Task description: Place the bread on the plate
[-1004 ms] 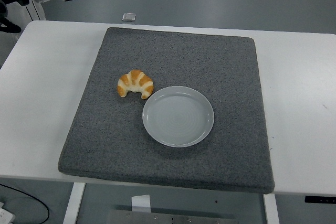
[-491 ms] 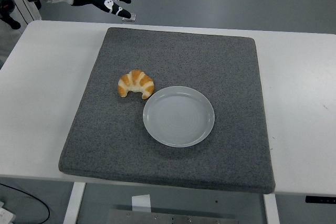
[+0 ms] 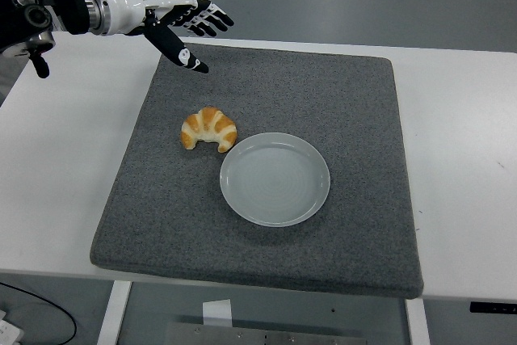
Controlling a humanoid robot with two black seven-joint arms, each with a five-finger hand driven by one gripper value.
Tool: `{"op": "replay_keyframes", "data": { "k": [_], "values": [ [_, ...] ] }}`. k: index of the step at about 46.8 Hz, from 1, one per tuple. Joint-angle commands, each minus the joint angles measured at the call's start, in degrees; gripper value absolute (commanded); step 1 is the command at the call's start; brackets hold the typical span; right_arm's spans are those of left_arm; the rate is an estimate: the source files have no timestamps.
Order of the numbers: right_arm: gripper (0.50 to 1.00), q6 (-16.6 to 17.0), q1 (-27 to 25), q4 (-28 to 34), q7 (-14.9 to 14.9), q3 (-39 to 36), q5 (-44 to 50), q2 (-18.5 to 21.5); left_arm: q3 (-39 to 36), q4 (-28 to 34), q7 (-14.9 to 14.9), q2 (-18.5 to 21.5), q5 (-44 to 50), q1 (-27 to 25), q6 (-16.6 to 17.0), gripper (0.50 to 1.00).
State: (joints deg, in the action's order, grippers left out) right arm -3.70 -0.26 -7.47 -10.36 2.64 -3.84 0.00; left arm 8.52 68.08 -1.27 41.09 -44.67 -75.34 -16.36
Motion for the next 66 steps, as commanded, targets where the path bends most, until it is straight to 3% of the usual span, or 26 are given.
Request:
{"op": "replay_keyframes", "data": {
  "k": [1,6,12,22,45,55,66],
  "values": [
    [0.932,0.00,0.00,0.00,-0.01,0.00,-0.02,0.00,-2.18,1.53,0.39,0.31,-2.87,0.11,2.64,0.919],
    [0.932,0.00,0.00,0.00,-0.01,0.00,-0.02,0.00,-5.43,3.64,1.45,0.48,-5.86,0.81,7.74,0.921],
    [0.932,0.00,0.00,0.00,-0.01,0.00,-0.02,0.00,-8.16,5.40,1.80,0.66,-9.11,1.25,10.64,0.921],
    [0.932,0.00,0.00,0.00,-0.01,0.00,-0.02,0.00,-11.15,7.15,2.42,-0.05,-19.13,4.06,18.64,0.926],
    [0.932,0.00,0.00,0.00,-0.01,0.00,-0.02,0.00,-13.44,7.16,2.33,-2.59,-22.83,8.37,24.44,0.930],
    [0.932,0.00,0.00,0.00,-0.01,0.00,-0.02,0.00,-13.44,4.17,2.15,-6.28,-23.97,10.65,29.54,0.947],
    [0.932,0.00,0.00,0.00,-0.01,0.00,-0.02,0.00,-13.44,3.03,2.06,-6.64,-23.97,11.44,29.89,0.951]
  ]
}}
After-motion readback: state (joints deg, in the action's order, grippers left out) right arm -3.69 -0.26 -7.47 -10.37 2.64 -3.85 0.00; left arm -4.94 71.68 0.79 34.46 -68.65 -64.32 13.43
